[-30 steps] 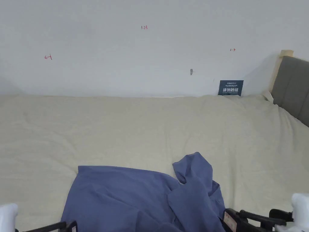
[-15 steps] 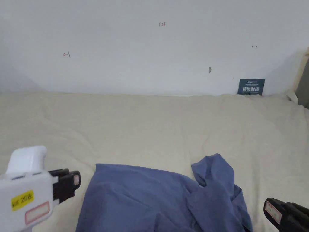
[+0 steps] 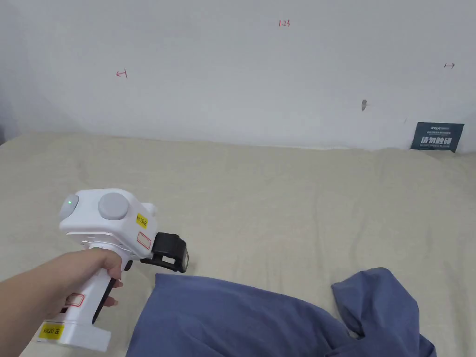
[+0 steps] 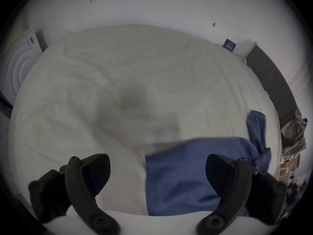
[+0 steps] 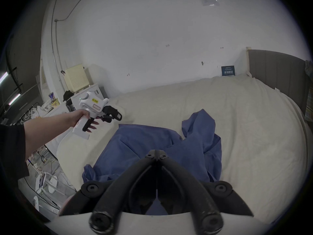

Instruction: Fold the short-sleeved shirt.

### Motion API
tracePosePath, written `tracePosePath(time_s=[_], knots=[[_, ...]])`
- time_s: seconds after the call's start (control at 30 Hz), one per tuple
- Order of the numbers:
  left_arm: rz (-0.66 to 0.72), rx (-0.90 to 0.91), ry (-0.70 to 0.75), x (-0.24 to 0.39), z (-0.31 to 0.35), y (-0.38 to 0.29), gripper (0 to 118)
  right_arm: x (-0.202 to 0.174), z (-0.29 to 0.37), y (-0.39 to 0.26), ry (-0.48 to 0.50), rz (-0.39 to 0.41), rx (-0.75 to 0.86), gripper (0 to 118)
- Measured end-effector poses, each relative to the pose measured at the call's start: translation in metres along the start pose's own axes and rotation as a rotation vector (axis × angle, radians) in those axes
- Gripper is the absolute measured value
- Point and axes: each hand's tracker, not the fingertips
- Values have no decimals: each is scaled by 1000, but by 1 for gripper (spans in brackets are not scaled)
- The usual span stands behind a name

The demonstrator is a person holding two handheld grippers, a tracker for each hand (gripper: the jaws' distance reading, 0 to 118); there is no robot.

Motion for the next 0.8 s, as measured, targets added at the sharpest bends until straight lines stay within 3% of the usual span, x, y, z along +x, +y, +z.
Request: tracePosePath(time_s=[0.13, 0.37, 0.47, 0.5, 0.57, 0.8], knots=[[3, -116, 22, -1, -38, -1, 113, 10, -18, -5, 5, -23, -40, 0], [-128, -128, 104, 19, -58, -13, 113, 16, -33, -13, 6, -59, -85, 0], [-214, -93, 96, 28, -48, -14, 84, 15, -32, -13, 8, -45, -85, 0], [-240, -76, 74, 34, -43, -17, 55, 14, -31, -13, 9, -41, -82, 0], [-230, -68, 49, 41, -41, -16, 12, 15, -30, -14, 8, -42, -77, 0], [-195, -11, 100, 42, -31, -17, 8, 36, -12, 15, -8, -42, 19, 0]])
